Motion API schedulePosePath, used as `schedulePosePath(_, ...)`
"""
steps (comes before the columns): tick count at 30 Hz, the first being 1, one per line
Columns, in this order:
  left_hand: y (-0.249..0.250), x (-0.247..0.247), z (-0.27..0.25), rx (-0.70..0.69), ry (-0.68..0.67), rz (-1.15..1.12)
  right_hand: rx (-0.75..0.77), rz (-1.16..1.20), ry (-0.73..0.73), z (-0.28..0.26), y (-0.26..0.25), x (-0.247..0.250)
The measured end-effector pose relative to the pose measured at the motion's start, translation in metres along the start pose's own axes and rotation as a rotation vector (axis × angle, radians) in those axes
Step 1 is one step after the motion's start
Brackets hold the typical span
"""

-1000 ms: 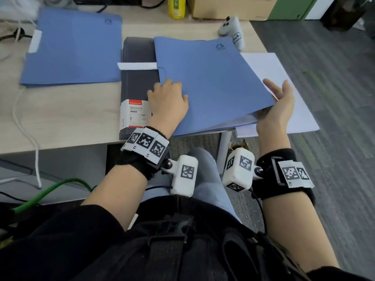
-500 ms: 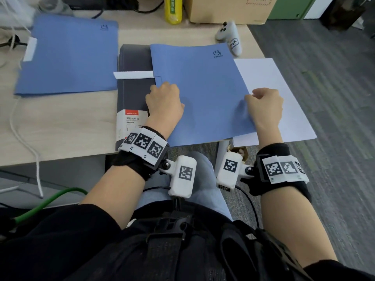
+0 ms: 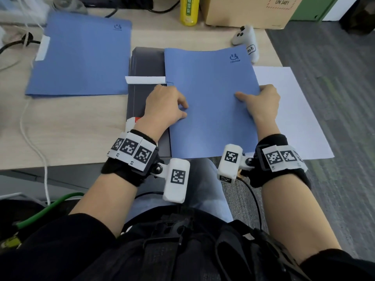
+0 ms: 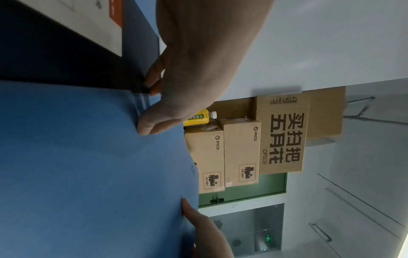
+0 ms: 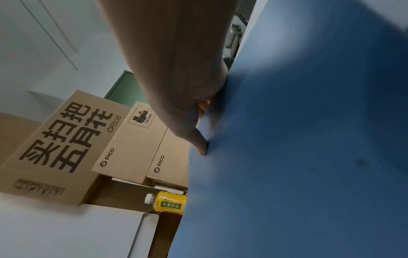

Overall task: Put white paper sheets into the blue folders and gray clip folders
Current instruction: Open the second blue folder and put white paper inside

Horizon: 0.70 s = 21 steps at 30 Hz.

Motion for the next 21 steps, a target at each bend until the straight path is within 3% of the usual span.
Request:
schedulePosePath(5, -0.008, 0.011, 0.009, -0.035, -0.001, -0.023, -0.012, 0.04, 0.042, 0.002, -0.002, 0.004)
schedulePosePath(9, -0.032, 0.033, 0.018, 0.095, 0.256, -0.124, -0.052, 0.148, -0.015, 0.002, -0.002, 0.002)
schedulePosePath(11, -0.046, 0.042, 0.023, 0.164, 0.348, -0.03, -0.075, 0.216, -0.035, -0.001, -0.001, 0.0)
schedulePosePath(15, -0.063, 0.046, 0.032, 0.233, 0.275, 0.162, -0.127, 0.406, -0.071, -0.004, -0.001, -0.004)
schedulePosePath(21, -0.069, 0.042, 0.041, 0.144, 0.154, 0.032, -0.094, 0.518, -0.073, -0.008, -0.008, -0.002)
Point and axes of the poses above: each hand's wrist, its own z-axis towards the middle knuckle, its own x-axis out of the back of the hand, y = z × x, the point moved 5 cm from there along z, towards the middle knuckle, and after that the axes turned 8 degrees about z, right-handed, at the moved point
